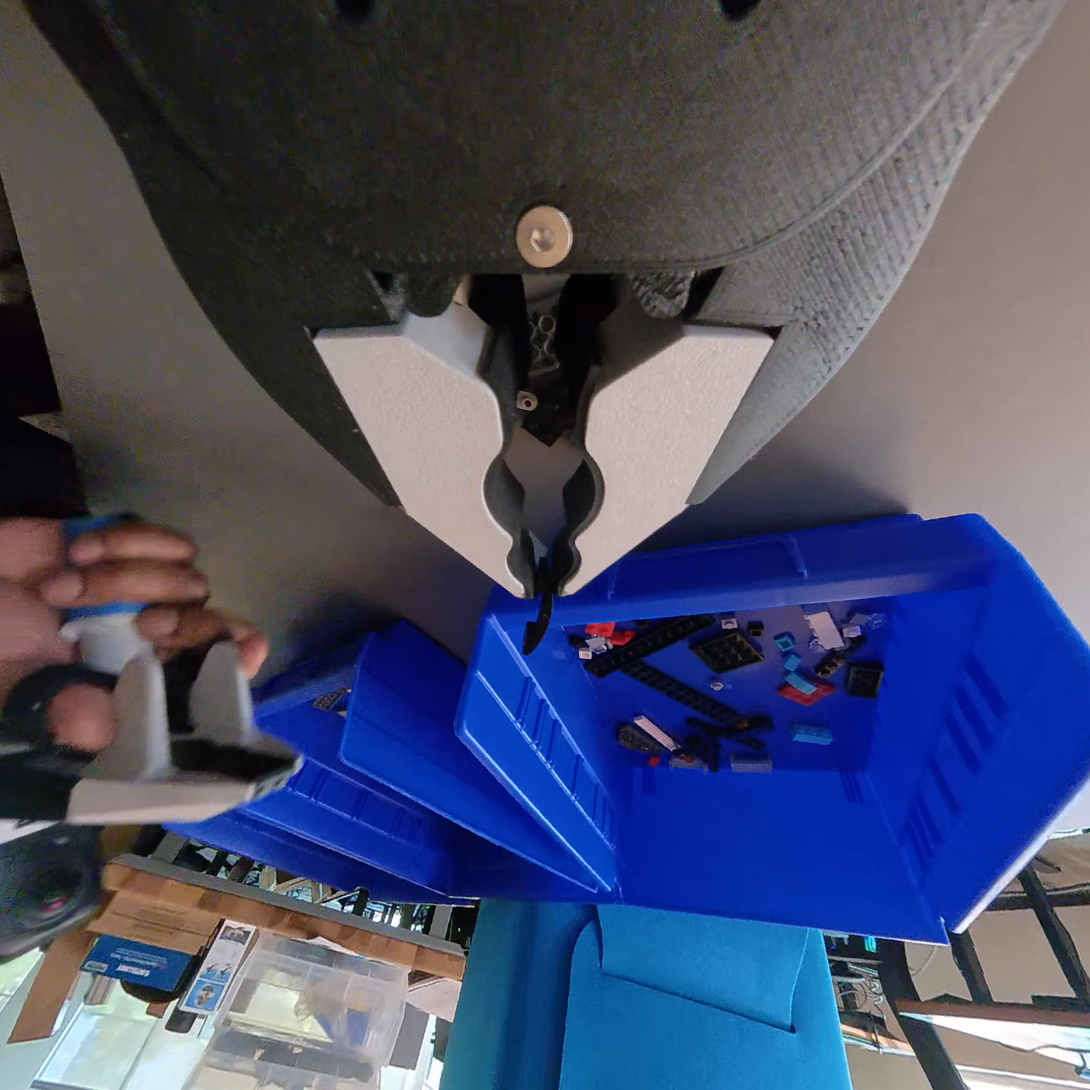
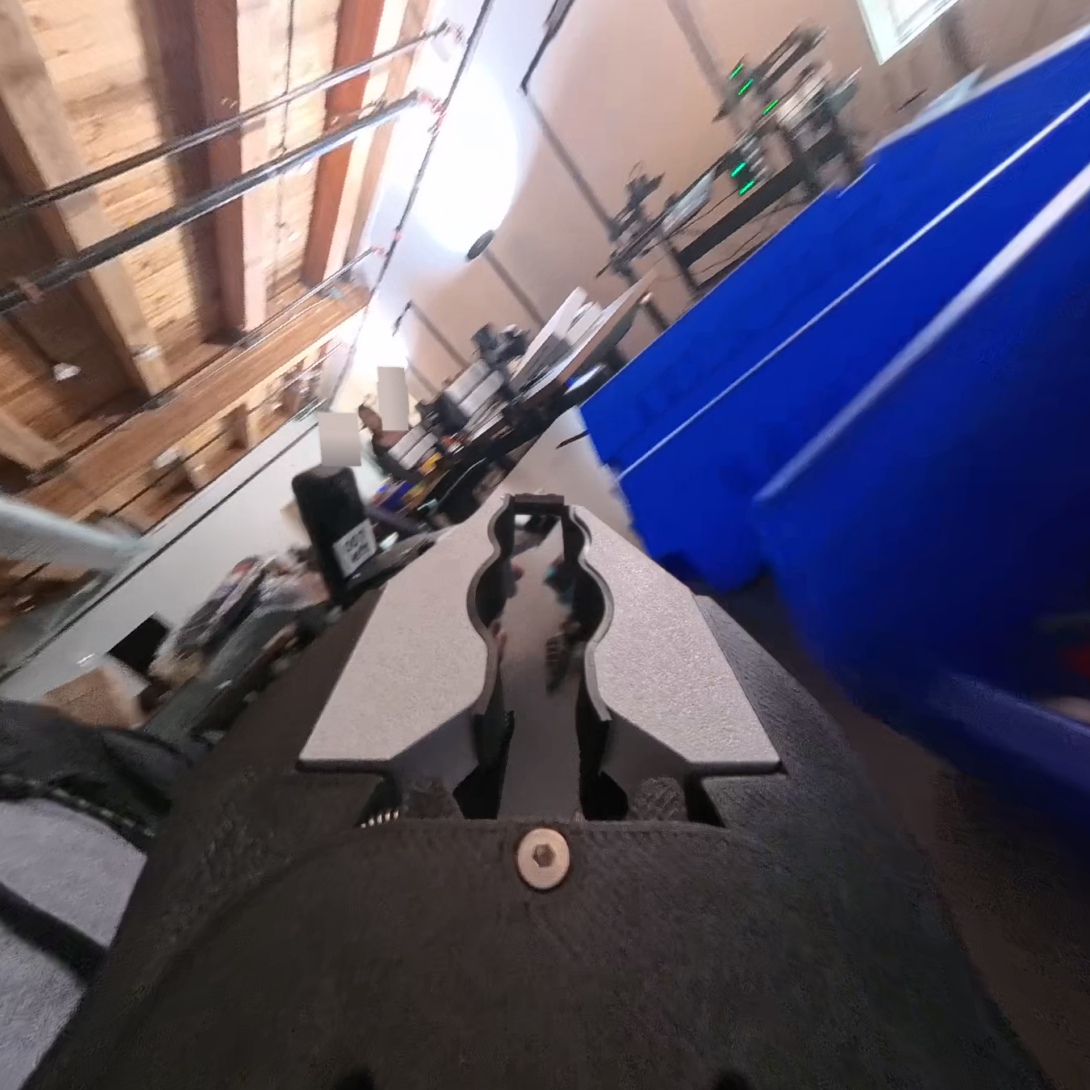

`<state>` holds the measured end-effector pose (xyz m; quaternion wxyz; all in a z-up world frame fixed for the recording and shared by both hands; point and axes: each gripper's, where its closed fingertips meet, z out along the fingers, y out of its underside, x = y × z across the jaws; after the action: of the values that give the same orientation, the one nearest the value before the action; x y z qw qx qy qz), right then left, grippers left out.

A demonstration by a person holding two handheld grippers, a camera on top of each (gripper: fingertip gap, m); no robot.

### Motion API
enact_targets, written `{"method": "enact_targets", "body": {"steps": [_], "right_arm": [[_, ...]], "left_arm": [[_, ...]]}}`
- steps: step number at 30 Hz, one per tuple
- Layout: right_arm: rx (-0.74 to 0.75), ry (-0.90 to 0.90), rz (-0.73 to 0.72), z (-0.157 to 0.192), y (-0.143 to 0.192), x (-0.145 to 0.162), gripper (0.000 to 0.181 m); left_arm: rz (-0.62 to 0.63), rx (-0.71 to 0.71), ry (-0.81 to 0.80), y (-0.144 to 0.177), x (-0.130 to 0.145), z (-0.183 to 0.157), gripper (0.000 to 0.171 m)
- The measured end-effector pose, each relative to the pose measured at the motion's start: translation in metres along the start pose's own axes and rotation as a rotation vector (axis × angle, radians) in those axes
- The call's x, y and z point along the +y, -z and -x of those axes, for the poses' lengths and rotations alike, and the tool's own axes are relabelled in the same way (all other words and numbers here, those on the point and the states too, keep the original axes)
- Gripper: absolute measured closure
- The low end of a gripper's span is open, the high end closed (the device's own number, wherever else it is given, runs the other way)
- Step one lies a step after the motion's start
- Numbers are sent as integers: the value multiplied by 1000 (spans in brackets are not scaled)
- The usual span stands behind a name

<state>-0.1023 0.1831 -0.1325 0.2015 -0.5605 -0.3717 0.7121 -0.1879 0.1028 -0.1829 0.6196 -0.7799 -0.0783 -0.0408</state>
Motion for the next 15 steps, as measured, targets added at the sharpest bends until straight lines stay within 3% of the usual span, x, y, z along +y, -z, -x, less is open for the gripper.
{"method": "enact_targets", "body": {"steps": [4,8,10,12,15], "right_arm": [[296,186,-176,-35,97,-90,166],[719,395,-269,-94,203,-169,165],[869,409,-223,-133,234,-182,164],[920,352,-150,-165,246,-181,145],[925,328,-106,-179,248,-184,130]], "left_arm": [[5,9,-1,-2,2,-3,167],[11,10,-21,-4,2,-6,167],[12,13,-33,-4,1,-9,167],[14,17,-46,-5,2,-11,167],[18,23,-56,-6,3,-14,167]]}}
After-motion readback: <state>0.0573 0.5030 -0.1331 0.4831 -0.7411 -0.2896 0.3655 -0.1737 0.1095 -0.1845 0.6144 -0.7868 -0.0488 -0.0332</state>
